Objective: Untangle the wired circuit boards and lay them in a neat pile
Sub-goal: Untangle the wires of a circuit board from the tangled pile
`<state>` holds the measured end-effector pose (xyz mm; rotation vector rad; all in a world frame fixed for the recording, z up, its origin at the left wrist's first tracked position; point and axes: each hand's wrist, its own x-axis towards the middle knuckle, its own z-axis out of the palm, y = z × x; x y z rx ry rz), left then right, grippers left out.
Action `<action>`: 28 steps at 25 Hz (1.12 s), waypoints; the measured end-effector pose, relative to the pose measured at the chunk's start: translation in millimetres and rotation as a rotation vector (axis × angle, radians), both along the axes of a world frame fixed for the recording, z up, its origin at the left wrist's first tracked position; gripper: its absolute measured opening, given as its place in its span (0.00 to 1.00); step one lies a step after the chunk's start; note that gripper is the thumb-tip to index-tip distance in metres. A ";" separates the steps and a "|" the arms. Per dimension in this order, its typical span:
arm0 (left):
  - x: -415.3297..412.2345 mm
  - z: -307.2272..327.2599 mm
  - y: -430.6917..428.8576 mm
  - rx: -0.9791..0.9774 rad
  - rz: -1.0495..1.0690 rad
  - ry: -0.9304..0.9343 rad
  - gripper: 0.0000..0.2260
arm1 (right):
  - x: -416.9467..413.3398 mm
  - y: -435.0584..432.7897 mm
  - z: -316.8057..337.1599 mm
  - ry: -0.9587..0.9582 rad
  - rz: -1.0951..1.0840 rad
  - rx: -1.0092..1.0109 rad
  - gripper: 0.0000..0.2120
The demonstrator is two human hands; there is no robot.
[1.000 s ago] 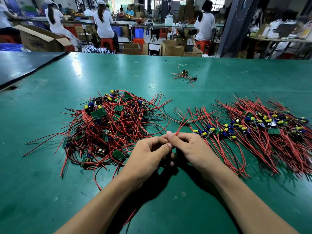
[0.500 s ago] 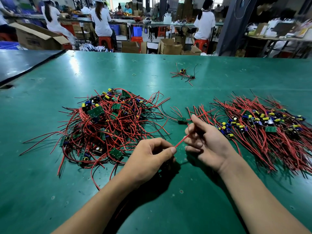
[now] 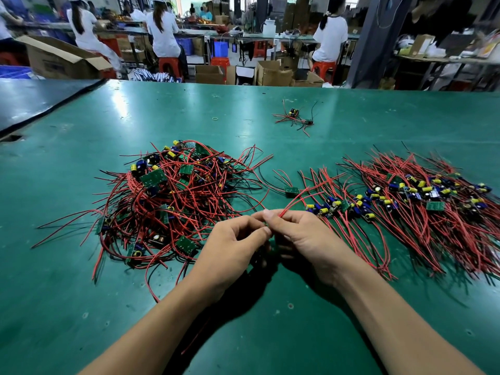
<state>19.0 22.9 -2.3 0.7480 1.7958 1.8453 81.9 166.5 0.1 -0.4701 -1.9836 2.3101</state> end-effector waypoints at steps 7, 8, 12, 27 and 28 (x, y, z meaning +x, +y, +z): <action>-0.1 3.2 -1.0 0.021 -0.046 -0.050 0.07 | -1.6 21.6 4.7 0.099 -0.274 -0.049 0.18; 0.2 3.4 -1.1 0.013 -0.051 -0.051 0.07 | -1.6 24.5 5.3 0.119 -0.331 -0.075 0.18; 1.7 5.1 -2.8 -0.007 -0.073 -0.069 0.06 | -1.2 29.1 11.2 0.190 -0.378 -0.188 0.21; 2.2 5.6 0.3 0.026 0.020 -0.170 0.06 | 6.3 30.9 25.0 0.035 -0.249 -0.390 0.33; 2.4 6.9 1.5 0.050 0.038 -0.224 0.07 | 6.0 28.7 25.5 0.035 -0.266 -0.352 0.35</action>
